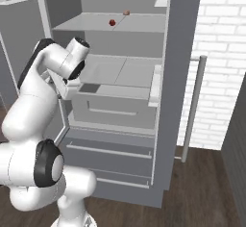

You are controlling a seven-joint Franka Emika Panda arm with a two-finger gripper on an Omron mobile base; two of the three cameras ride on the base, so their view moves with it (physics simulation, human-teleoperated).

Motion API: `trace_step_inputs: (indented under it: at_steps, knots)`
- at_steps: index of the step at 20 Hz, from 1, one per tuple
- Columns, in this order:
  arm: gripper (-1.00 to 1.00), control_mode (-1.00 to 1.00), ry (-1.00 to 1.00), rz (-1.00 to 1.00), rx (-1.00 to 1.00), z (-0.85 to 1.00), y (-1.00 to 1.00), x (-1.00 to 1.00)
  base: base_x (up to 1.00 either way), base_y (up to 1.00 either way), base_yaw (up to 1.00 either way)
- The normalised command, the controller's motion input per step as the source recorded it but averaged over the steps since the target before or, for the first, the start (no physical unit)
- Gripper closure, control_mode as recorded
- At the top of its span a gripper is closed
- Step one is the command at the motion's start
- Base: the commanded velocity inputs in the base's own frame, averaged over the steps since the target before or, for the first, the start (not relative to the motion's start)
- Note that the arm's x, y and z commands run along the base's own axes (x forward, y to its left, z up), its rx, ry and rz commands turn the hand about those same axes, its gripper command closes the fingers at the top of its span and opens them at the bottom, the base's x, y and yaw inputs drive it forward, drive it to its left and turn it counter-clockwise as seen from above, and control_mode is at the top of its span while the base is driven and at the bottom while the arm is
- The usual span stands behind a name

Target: Take the strawberry from the fridge and place it on top of the pancake, located on the dining counter.

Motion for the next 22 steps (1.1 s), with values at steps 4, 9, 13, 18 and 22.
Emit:
trace_step_inputs:
  at_steps: [4, 9, 13, 18, 22]
  knots:
    - [-1.00, -1.00, -0.05, 0.53, -0.45, -0.86, -0.91, -0.36, 0.00, 0.00, 0.00]
    - [-1.00, -1.00, -0.16, 0.63, -0.30, -0.66, -0.91, -0.36, 0.00, 0.00, 0.00]
    - [-1.00, -1.00, -0.38, 0.55, -0.22, -0.01, -0.43, -0.62, 0.00, 0.00, 0.00]
    - [-1.00, -1.00, -0.41, 0.15, -0.02, 0.03, -0.21, -0.65, 0.00, 0.00, 0.00]
    - [-1.00, -1.00, -0.10, -0.06, 0.00, 0.13, 0.00, -0.68, 0.00, 0.00, 0.00]
